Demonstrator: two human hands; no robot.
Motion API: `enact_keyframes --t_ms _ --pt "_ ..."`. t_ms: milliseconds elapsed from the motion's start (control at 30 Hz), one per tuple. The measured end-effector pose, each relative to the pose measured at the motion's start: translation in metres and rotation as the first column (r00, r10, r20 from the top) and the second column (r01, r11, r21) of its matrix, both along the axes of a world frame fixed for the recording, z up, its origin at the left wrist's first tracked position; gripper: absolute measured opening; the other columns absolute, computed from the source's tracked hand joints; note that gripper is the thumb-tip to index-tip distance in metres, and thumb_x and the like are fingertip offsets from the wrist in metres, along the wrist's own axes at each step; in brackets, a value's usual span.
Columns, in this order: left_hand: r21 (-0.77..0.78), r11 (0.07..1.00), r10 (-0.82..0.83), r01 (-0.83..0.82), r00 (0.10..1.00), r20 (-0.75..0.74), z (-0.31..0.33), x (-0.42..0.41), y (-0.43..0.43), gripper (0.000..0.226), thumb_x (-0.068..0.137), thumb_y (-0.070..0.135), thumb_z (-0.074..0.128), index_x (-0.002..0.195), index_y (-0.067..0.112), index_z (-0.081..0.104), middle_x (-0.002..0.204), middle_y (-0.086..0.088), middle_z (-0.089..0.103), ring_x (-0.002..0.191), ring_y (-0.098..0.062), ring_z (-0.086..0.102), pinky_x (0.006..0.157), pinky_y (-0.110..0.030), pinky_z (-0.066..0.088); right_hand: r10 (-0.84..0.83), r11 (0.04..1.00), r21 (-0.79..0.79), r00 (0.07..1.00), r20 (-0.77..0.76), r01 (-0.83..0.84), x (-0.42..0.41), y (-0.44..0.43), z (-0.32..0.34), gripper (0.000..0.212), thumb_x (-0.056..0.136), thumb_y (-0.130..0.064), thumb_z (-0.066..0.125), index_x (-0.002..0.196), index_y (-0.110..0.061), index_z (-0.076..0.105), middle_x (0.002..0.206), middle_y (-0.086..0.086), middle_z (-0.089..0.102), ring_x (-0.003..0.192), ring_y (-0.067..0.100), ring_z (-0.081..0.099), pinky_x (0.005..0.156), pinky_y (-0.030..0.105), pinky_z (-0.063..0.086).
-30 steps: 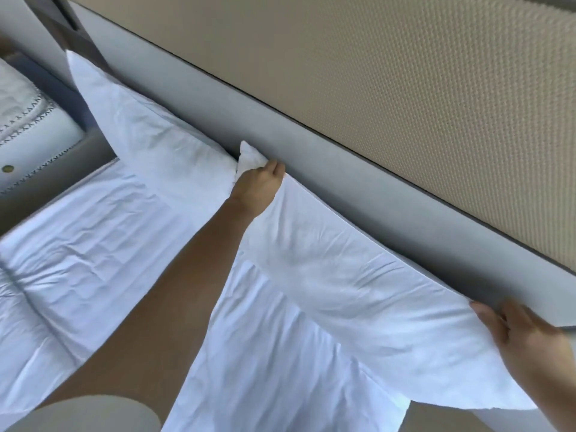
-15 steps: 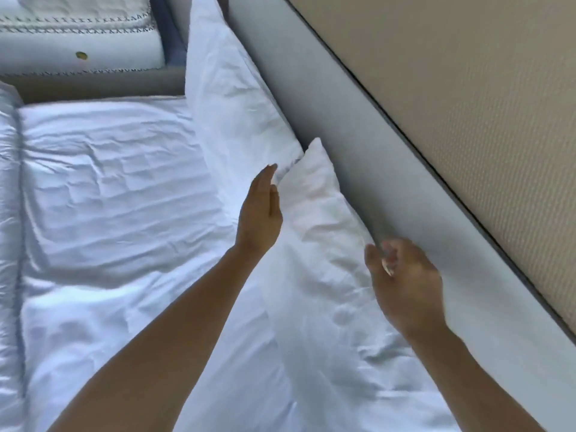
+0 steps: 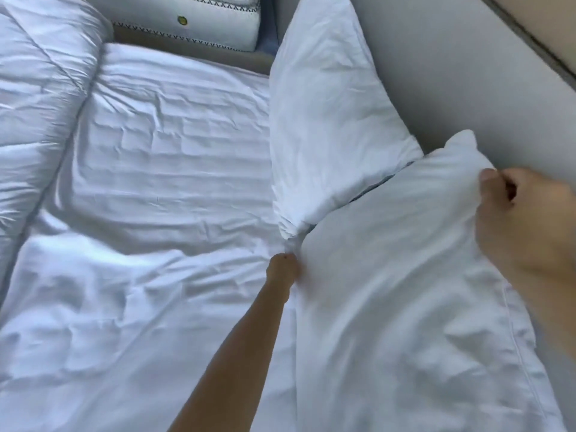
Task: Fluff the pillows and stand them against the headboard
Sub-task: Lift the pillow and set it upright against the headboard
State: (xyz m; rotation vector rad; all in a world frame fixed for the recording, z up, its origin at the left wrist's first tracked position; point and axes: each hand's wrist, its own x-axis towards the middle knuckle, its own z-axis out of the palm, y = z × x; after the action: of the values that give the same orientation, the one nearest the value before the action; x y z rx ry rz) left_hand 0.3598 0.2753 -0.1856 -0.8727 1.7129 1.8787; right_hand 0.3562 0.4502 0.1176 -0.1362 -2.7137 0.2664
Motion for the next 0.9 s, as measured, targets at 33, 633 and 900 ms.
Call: enact_keyframes --t_ms 33,633,900 --pt "0.081 0.996 0.037 -0.041 0.998 0.042 -0.008 -0.006 0.004 0.022 0.093 0.032 0.045 0.081 0.02 0.059 0.085 -0.004 0.059 0.082 -0.024 0.055 0.072 -0.034 0.051 0.017 1.0 0.005 1.0 0.006 -0.017 0.001 0.002 0.001 0.036 0.103 -0.03 0.041 0.079 -0.009 0.057 0.062 0.008 0.054 0.066 0.04 0.054 0.069 0.043 0.043" --pt "-0.469 0.87 0.084 -0.154 0.983 -0.166 -0.028 -0.066 0.037 0.032 0.075 0.016 0.062 0.051 0.012 0.04 0.051 -0.003 0.042 0.052 -0.027 0.044 0.043 -0.028 0.022 0.057 0.981 0.187 0.997 -0.061 -0.045 -0.007 0.019 -0.002 0.022 0.1 -0.021 0.046 0.098 -0.011 0.065 0.076 0.013 0.066 0.074 0.04 0.06 0.066 0.032 0.025" --pt "0.032 0.987 0.161 -0.159 0.944 -0.289 0.014 0.027 0.02 0.044 0.091 0.067 0.042 0.129 0.049 0.055 0.134 0.021 0.057 0.123 -0.007 0.051 0.106 -0.036 0.041 -0.014 0.994 0.111 0.996 0.089 0.004 0.01 0.005 -0.005 0.037 0.101 -0.047 0.042 0.107 -0.013 0.058 0.093 0.012 0.068 0.081 0.039 0.055 0.075 0.04 0.038"
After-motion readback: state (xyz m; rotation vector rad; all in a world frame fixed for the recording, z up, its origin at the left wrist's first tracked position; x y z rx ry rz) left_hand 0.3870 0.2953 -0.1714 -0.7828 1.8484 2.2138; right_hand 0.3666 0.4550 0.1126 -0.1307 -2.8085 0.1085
